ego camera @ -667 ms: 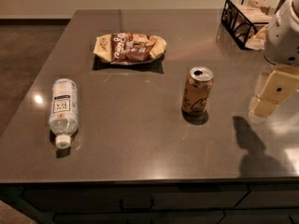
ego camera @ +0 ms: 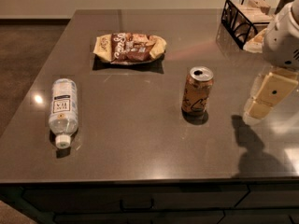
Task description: Move orange can near blue plastic bottle
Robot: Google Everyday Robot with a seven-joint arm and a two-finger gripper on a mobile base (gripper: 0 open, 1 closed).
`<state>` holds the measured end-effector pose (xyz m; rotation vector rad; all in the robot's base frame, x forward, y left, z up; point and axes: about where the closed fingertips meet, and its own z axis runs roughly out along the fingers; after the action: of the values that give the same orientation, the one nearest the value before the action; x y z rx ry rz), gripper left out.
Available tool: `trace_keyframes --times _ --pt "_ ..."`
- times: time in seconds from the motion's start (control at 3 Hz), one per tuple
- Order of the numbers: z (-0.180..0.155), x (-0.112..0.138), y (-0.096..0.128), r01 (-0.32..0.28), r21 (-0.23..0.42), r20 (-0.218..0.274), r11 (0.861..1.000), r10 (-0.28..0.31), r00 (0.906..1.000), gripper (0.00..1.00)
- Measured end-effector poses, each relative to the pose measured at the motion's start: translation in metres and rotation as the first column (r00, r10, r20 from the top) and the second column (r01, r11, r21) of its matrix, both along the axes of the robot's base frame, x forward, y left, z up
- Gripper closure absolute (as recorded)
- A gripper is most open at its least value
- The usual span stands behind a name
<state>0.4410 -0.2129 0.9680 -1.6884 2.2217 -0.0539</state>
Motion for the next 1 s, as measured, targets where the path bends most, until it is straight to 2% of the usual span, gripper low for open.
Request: trace_keyframes --times 0.33,1.0 --pt "-0.014 0.005 0.008 -0.001 0.056 -0.003 0.998 0.001 1.0 0.0" --pt "-0.042 0.038 0.029 0.006 0.179 -0.022 0.984 -0.003 0.9998 0.0"
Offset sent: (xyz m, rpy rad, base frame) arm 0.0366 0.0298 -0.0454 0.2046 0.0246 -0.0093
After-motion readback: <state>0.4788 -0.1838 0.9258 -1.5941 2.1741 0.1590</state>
